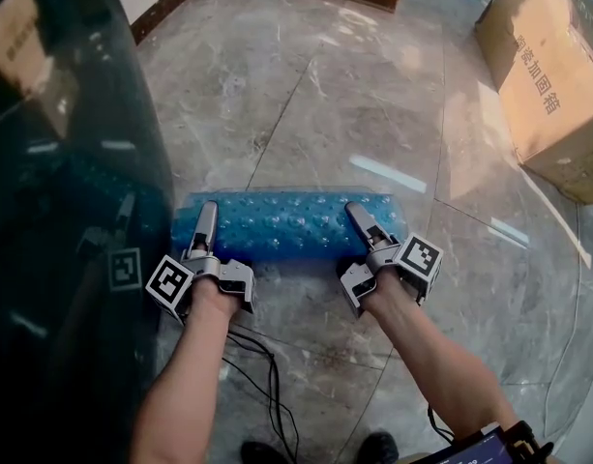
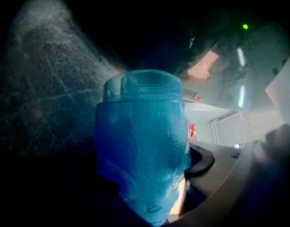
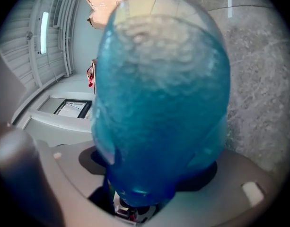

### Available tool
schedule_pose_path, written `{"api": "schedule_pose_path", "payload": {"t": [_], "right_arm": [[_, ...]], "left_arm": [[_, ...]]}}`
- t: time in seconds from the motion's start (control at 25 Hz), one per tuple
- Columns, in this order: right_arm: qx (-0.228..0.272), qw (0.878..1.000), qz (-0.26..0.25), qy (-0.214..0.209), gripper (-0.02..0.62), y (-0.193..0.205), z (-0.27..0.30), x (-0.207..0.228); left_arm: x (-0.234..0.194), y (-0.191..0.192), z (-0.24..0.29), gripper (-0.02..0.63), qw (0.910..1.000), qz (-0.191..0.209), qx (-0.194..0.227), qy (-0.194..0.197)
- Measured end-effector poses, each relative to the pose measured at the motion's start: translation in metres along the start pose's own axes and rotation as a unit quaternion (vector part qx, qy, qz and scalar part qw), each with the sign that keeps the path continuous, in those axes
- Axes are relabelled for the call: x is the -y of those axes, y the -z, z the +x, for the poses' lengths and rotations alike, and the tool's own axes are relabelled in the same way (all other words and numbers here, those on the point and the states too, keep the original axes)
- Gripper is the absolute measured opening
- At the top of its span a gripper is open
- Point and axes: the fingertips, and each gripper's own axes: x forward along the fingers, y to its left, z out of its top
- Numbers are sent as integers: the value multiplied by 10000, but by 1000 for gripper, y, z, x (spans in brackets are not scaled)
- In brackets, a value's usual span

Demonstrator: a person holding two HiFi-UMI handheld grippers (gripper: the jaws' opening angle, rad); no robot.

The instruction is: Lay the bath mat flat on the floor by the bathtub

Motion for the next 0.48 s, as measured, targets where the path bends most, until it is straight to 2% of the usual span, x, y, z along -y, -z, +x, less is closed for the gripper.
{"api": "schedule_pose_path", "payload": {"t": [0.16,0.24,0.28,0.36,0.4,0.44,0.48], "right_arm": [[-708,9961,-268,449,417,14,-7,1],[-1232,9895,-490,577,473,32,-23,-1],[-1501,9852,-615,558,470,42,-33,-4],[-1979,9755,-926,258,389,66,-51,-23],[-2116,9699,-1206,24,308,75,-55,-39],[-2160,9617,-1680,-179,215,80,-55,-57],[-2127,9468,-2403,-249,128,80,-52,-70]], "left_arm": [[-5,2,-3,364,9997,24,-88,-238],[-5,2,-2,364,9997,60,-131,-206],[-5,2,-2,362,9997,69,-146,-188],[-7,2,-2,359,9997,17,-148,-193],[-7,2,-2,359,9997,-2,-147,-198],[-6,3,-1,359,9997,-2,-153,-180],[-6,3,-1,359,9997,12,-160,-161]]}}
